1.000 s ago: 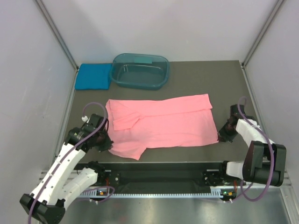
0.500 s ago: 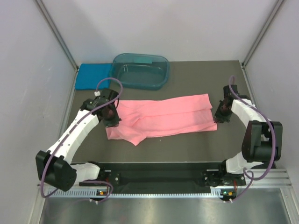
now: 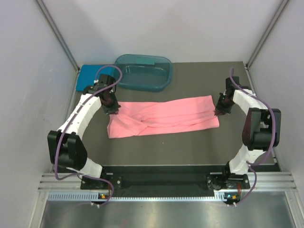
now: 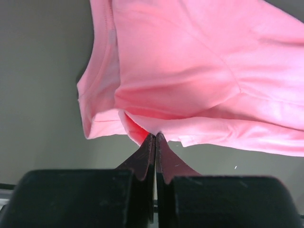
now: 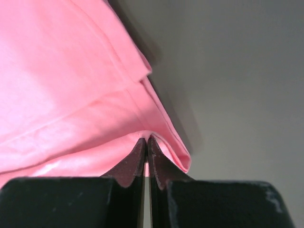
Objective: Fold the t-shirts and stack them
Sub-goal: Fold the tshirt
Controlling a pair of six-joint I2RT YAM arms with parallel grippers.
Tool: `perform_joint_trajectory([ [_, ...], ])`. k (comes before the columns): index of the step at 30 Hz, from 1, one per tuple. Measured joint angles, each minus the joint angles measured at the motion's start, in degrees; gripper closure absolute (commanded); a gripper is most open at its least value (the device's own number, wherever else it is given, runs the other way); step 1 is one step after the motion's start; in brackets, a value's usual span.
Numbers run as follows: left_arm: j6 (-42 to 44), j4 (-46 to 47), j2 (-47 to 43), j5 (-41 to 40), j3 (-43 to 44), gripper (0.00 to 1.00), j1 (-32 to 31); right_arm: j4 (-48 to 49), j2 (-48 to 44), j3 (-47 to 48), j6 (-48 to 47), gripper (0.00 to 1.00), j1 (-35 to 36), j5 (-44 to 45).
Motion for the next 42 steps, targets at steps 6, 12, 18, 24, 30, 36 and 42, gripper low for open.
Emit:
perform_joint_trajectory([
  [6,0.13,0.61,3.13,0.74,1.77,1.00,0.79,0.11,3.41,2.47,-0.46,1.00,-0.63,-1.11],
  [12,0.13,0.83,3.30,0.79,1.88,1.00,2.75,-0.13,5.14,2.71,-0.57,1.00,-2.21,-2.08],
  [18,0.15,1.27,4.96,0.94,3.02,1.00,3.61,-0.04,7.50,4.61,-0.57,1.00,-2.23,-2.99],
  [24,0.28,1.64,7.98,1.25,3.93,1.00,4.00,-0.02,9.81,6.88,-0.57,0.99,-2.23,-3.85],
  [30,0.81,1.73,9.27,1.38,4.02,1.00,4.48,-0.02,10.95,8.13,-0.59,0.98,-2.23,-4.22],
  [36,1.18,1.75,9.29,1.16,4.04,1.00,4.92,-0.04,11.06,8.39,-0.57,0.94,-2.23,-4.22],
  [42,1.18,1.77,9.46,1.18,4.04,1.00,5.64,-0.26,11.93,9.64,-0.55,0.94,-2.23,-4.52],
])
